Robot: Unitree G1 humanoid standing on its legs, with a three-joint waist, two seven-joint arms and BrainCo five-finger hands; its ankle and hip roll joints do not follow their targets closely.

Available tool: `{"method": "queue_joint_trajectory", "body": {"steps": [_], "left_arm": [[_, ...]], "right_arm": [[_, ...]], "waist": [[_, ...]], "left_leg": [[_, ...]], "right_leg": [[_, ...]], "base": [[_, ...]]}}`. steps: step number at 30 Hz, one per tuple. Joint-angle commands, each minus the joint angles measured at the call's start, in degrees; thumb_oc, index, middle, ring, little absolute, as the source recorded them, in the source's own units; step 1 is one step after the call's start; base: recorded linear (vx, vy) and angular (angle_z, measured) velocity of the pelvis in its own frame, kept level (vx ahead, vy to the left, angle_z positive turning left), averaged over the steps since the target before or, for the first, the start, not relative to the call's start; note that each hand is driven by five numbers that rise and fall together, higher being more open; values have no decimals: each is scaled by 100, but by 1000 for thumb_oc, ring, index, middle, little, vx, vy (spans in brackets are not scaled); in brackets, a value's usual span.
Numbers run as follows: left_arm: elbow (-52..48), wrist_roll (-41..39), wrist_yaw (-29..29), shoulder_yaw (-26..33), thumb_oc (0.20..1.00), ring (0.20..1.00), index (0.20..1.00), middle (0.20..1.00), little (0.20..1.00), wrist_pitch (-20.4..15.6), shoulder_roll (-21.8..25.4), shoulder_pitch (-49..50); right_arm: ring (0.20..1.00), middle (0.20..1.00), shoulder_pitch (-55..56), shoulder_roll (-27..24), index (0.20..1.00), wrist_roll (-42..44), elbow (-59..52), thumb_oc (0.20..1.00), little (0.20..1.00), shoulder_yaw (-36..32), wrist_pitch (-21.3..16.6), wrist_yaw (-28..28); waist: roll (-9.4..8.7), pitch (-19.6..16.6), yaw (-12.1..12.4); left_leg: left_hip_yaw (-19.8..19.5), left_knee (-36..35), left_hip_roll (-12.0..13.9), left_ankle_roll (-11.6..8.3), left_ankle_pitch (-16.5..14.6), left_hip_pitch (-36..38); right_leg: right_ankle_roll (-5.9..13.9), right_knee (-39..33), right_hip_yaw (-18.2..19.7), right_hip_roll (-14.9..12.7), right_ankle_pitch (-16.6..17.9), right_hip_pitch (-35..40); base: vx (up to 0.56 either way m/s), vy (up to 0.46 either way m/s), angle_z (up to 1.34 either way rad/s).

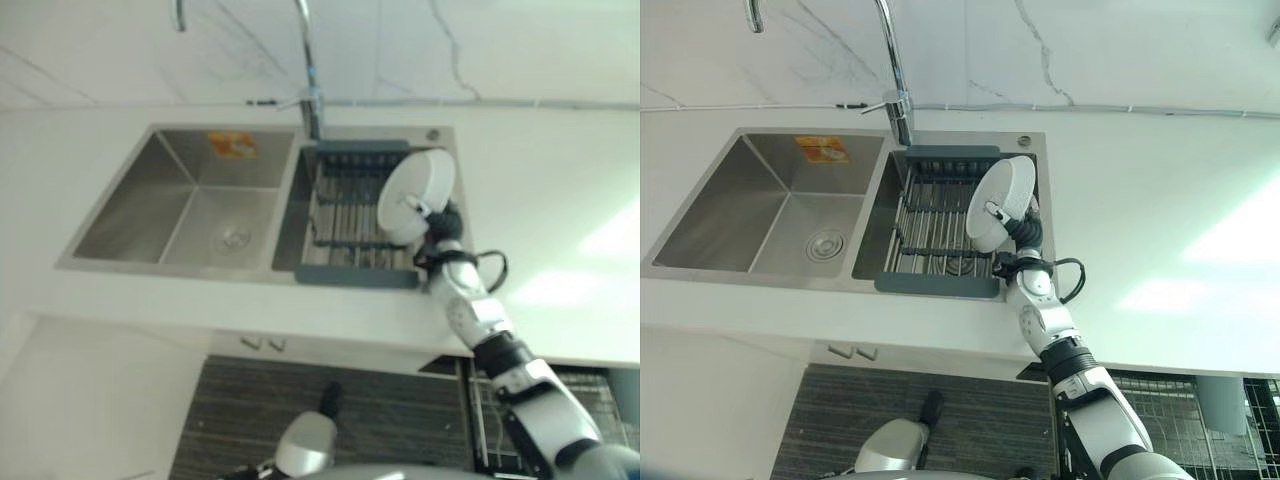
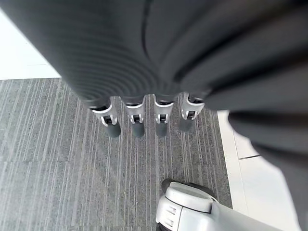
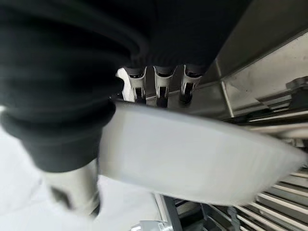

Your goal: Place the dishes in the dishwasher.

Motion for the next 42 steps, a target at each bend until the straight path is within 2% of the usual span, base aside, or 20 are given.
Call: {"method": "queue_joint_trajectory", "body": {"steps": [1,6,11,16,17,20,24,27,31,35,38,42], "left_arm": [[114,133,64,-513,1000,1000,1000,1000,1000,-1,234,-6],[100,130,47,-533,1000,1000,1000,1000,1000,10,266,-33],[118,109,32,-549,1000,1000,1000,1000,1000,-14,280,-57],[98,88,27,-532,1000,1000,1000,1000,1000,3,245,-24],[117,61,27,-531,1000,1000,1000,1000,1000,-20,222,-23],[145,118,44,-503,1000,1000,1000,1000,1000,-64,168,-19],[229,190,121,-440,1000,1000,1000,1000,1000,-71,144,-53],[268,236,158,-416,1000,1000,1000,1000,1000,-18,135,-86],[284,422,173,-455,1000,1000,1000,1000,1000,68,135,-184],[290,388,110,-520,1000,1000,1000,1000,1000,121,83,-265],[317,355,92,-664,1000,1000,1000,1000,1000,140,38,-376],[312,213,105,-785,1000,1000,1000,1000,1000,170,-13,-464]], "right_arm": [[219,219,-476,-81,219,156,104,219,219,115,-153,45],[200,200,-691,-59,200,95,157,200,200,116,-195,-40],[200,200,-745,-77,200,27,217,200,200,135,-431,-82],[200,200,-614,25,200,236,46,200,200,128,-1354,-162],[200,200,-555,101,200,282,-2,200,200,105,-1753,-194],[200,200,-404,240,200,130,-214,200,200,91,-2436,-245],[200,200,-244,277,200,-141,-629,200,200,117,-2968,-193],[200,200,-97,212,200,-120,-960,200,200,92,-3091,-72],[200,200,180,-4,200,101,-1475,200,200,-95,-3271,188],[200,200,479,-267,200,253,-2104,200,200,-365,-3352,179],[200,200,852,-598,200,659,-2886,200,200,-818,-3136,301],[200,200,1241,-941,200,679,-3263,200,200,-1303,-2890,351]], "waist": [[206,-206,240],[203,-160,278],[204,-144,296],[230,-154,266],[241,-153,241],[231,-173,165],[143,-228,2],[61,-286,-176],[-51,-413,-544],[-109,-509,-876],[-153,-549,-1275],[-203,-537,-1586]], "left_leg": [[132,3,374,-54,-80,-55],[108,3,363,-42,-72,-61],[94,3,352,-30,-77,-69],[134,3,356,-24,-77,-53],[163,3,365,-24,-81,-47],[254,3,391,-24,-102,-8],[447,3,485,-45,-156,92],[599,3,565,-59,-224,192],[828,34,714,-76,-309,348],[1104,83,841,-98,-386,456],[1361,164,964,-115,-454,533],[1538,356,1003,-104,-595,549]], "right_leg": [[-63,733,254,-180,-209,-402],[-58,745,252,-183,-199,-413],[-48,752,240,-192,-197,-421],[-51,751,264,-189,-196,-432],[-53,751,285,-180,-196,-445],[-54,719,368,-150,-173,-471],[-55,679,538,-83,-164,-471],[-83,703,723,-18,-218,-490],[-137,678,1068,94,-254,-536],[-149,593,1354,167,-219,-614],[-159,620,1672,229,-218,-743],[-168,692,1912,267,-208,-901]], "base": [[0,0,0],[1,0,1],[0,0,1],[0,0,0],[-40,-17,0],[-71,-55,-3],[-74,-100,-14],[-94,-129,-51],[-76,-140,-57],[-53,-95,-61],[-19,-71,-75],[1,-46,-65]]}}
